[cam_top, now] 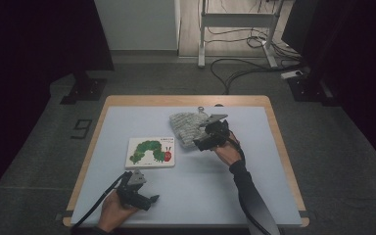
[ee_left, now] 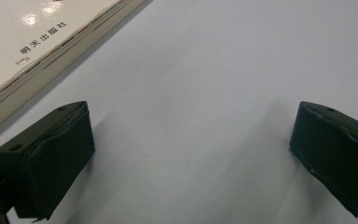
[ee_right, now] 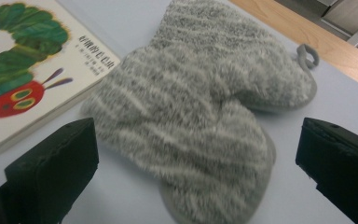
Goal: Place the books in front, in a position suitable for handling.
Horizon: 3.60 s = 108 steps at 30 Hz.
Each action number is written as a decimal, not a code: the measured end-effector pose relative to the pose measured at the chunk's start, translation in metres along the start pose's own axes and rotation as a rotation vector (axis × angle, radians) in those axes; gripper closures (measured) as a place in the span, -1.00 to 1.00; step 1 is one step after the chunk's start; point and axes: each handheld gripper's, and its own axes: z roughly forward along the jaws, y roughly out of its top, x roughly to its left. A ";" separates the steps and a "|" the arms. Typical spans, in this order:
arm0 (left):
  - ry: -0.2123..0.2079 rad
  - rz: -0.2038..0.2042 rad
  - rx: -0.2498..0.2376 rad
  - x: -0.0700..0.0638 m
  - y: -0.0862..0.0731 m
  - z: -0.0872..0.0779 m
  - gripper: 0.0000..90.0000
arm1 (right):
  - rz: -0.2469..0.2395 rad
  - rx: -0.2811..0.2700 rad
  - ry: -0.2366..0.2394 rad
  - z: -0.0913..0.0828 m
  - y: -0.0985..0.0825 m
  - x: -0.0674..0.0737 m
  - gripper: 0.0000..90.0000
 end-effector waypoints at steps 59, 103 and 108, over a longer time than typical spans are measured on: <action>0.000 0.005 0.003 0.000 0.000 0.000 -1.00 | 0.047 -0.036 0.046 0.016 0.018 0.009 0.41; 0.000 0.003 0.002 0.000 0.000 0.000 -1.00 | 0.043 -0.163 0.025 -0.091 0.020 0.009 0.41; 0.000 0.002 0.002 0.000 0.000 0.000 -1.00 | 0.039 -0.162 0.014 -0.105 0.011 0.009 0.40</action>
